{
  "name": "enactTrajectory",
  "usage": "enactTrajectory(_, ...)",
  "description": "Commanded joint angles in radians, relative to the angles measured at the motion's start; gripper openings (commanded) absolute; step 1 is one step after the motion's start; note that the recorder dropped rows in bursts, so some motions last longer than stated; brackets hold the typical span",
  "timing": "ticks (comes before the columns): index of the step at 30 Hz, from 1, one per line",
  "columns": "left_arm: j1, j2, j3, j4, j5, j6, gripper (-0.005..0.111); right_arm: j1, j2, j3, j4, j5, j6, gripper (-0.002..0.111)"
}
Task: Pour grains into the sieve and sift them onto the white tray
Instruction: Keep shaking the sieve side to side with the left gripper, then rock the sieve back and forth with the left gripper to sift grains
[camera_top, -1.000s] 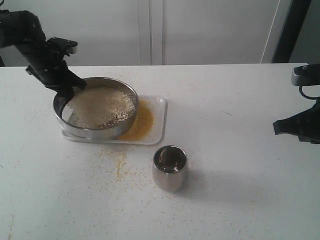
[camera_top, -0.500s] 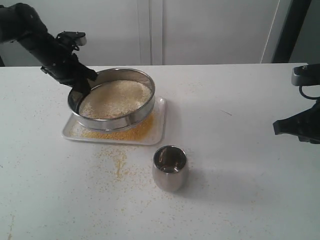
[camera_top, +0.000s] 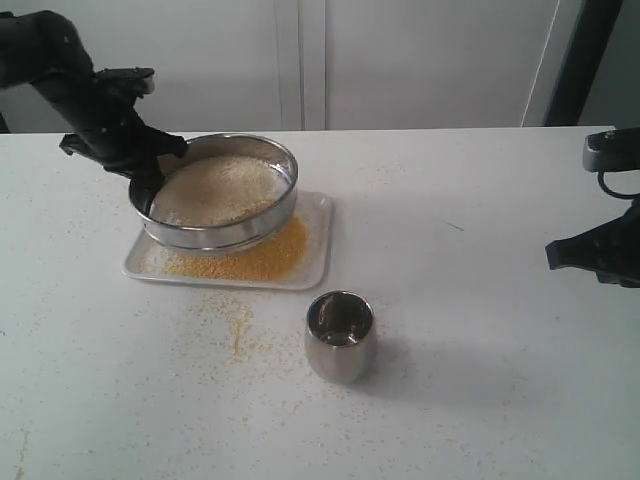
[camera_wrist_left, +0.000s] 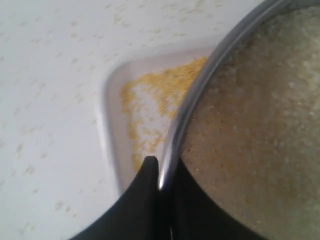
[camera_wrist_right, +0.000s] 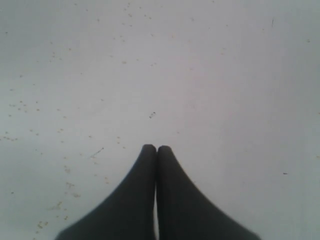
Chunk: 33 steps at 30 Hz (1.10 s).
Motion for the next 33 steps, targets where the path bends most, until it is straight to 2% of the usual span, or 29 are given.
enactTrajectory(1,-0.065,-0.023,-0.007,-0.064,0.0,0.14,0.0,-0.007,-0.003,-0.005,-0.006,-0.011,0.0,0.0)
enactTrajectory(3,-0.028,-0.021,-0.007,0.191,-0.012,-0.194,0.0,-0.007,-0.003,-0.005,-0.006,-0.011,0.0,0.0)
enactTrajectory(4,-0.007,-0.021,-0.007,0.243,0.008,-0.311,0.0,-0.007,-0.003,-0.005,-0.006,-0.011,0.0,0.0)
enactTrajectory(5,0.018,-0.021,-0.007,0.241,0.029,-0.351,0.0,-0.007,-0.003,-0.005,-0.006,-0.011,0.0,0.0)
enactTrajectory(7,0.027,-0.021,-0.007,0.107,0.03,-0.238,0.0,-0.007,-0.003,-0.005,-0.006,-0.011,0.0,0.0)
enactTrajectory(9,-0.019,-0.021,-0.007,-0.11,0.016,0.029,0.0,-0.007,-0.003,-0.005,-0.006,-0.011,0.0,0.0)
enactTrajectory(10,-0.042,-0.021,-0.007,-0.154,0.016,0.112,0.0,-0.007,-0.003,-0.005,-0.006,-0.011,0.0,0.0)
enactTrajectory(11,-0.066,-0.021,-0.007,-0.13,0.013,0.145,0.0,-0.007,-0.003,-0.005,-0.006,-0.011,0.0,0.0)
enactTrajectory(13,-0.069,-0.021,-0.007,0.008,-0.005,-0.003,0.0,-0.007,-0.003,-0.005,-0.006,-0.011,0.0,0.0)
enactTrajectory(14,-0.051,-0.021,-0.007,0.081,-0.002,-0.095,0.0,-0.007,-0.003,-0.005,-0.006,-0.011,0.0,0.0)
enactTrajectory(15,-0.022,-0.021,-0.007,0.112,0.014,-0.161,0.0,-0.007,-0.003,-0.005,-0.006,-0.011,0.0,0.0)
enactTrajectory(17,0.036,-0.021,-0.007,0.076,0.047,-0.207,0.0,-0.007,-0.003,-0.005,-0.006,-0.011,0.0,0.0)
enactTrajectory(19,0.047,-0.021,-0.007,-0.047,0.052,-0.12,0.0,-0.007,-0.003,-0.005,-0.006,-0.011,0.0,0.0)
enactTrajectory(21,0.013,-0.021,-0.007,-0.174,0.046,0.024,0.0,-0.007,-0.003,-0.005,-0.006,-0.011,0.0,0.0)
enactTrajectory(23,-0.032,-0.021,-0.007,-0.186,0.046,0.132,0.0,-0.007,-0.003,-0.005,-0.006,-0.011,0.0,0.0)
enactTrajectory(25,-0.046,-0.021,-0.007,-0.128,0.052,0.118,0.0,-0.007,-0.003,-0.005,-0.006,-0.013,0.0,0.0)
enactTrajectory(28,0.025,-0.021,-0.007,0.034,0.091,-0.065,0.0,-0.007,-0.003,-0.005,-0.006,-0.013,0.0,0.0)
enactTrajectory(30,0.069,-0.021,-0.007,0.021,0.103,-0.168,0.0,-0.007,-0.003,-0.005,-0.006,-0.015,0.0,0.0)
enactTrajectory(32,0.058,-0.025,-0.007,-0.069,0.082,-0.063,0.0,-0.007,-0.003,-0.005,-0.006,-0.018,0.0,0.0)
enactTrajectory(33,0.03,-0.025,-0.007,-0.105,0.074,0.013,0.0,-0.007,-0.003,-0.005,-0.006,-0.02,0.0,0.0)
